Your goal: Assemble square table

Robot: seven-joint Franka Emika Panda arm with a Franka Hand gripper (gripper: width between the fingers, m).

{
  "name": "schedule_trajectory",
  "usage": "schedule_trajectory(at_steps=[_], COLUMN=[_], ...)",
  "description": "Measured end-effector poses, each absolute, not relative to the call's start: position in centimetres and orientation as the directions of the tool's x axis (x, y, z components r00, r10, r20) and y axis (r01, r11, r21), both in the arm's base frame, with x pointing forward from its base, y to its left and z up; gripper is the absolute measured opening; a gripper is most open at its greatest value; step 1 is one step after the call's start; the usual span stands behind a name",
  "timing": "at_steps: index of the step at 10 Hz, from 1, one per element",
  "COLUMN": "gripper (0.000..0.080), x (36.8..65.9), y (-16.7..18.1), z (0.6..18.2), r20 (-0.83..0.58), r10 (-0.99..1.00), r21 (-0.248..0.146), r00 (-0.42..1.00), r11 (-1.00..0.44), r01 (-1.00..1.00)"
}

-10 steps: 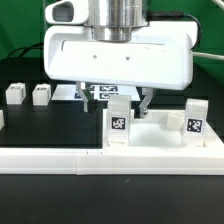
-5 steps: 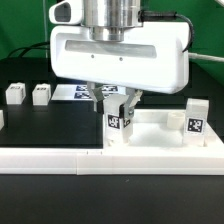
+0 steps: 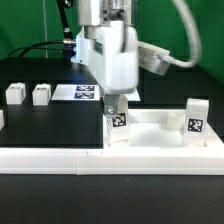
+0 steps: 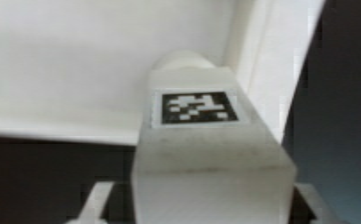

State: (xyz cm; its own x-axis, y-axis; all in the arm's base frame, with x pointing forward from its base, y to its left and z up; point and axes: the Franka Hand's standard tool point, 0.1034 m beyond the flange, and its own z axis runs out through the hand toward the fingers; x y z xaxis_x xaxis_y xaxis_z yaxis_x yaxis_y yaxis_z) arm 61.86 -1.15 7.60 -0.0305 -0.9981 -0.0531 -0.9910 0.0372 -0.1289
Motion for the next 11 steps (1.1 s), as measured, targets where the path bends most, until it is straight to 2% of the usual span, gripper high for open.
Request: schedule_trajectory(at_steps=[1,2,3,4,6,7,8,9,11], gripper=[0.0291,0.0291,0.0351,0.0351,0.0624,0.0624,0.0642,0.0642,0.0648], x=[61.5,61.4,61.4,61.3,61.3,61.7,61.8,61.5,61.5], y=[-1.0,-0.9,-1.0,-1.0,-0.9,-0.4,0.5,1.3,0.8], z=[7.5,7.5,7.5,7.4,7.3,7.6,7.8,8.0,7.9], r20=[-0.120,-0.154,-0.147,-0.145,-0.143,-0.100,-0.053,-0.034,-0.003], r10=[-0.977,-0.960,-0.967,-0.970,-0.973,-0.994,-0.970,-0.938,-0.895], r21=[-0.136,-0.136,-0.137,-0.138,-0.140,-0.190,-0.224,-0.225,-0.222], r00=[-0.178,-0.232,-0.209,-0.196,-0.182,0.037,0.237,0.345,0.447], r11=[0.194,0.254,0.230,0.216,0.202,-0.018,-0.220,-0.329,-0.435], r01=[-0.972,-0.958,-0.964,-0.967,-0.969,-0.982,-0.949,-0.917,-0.873])
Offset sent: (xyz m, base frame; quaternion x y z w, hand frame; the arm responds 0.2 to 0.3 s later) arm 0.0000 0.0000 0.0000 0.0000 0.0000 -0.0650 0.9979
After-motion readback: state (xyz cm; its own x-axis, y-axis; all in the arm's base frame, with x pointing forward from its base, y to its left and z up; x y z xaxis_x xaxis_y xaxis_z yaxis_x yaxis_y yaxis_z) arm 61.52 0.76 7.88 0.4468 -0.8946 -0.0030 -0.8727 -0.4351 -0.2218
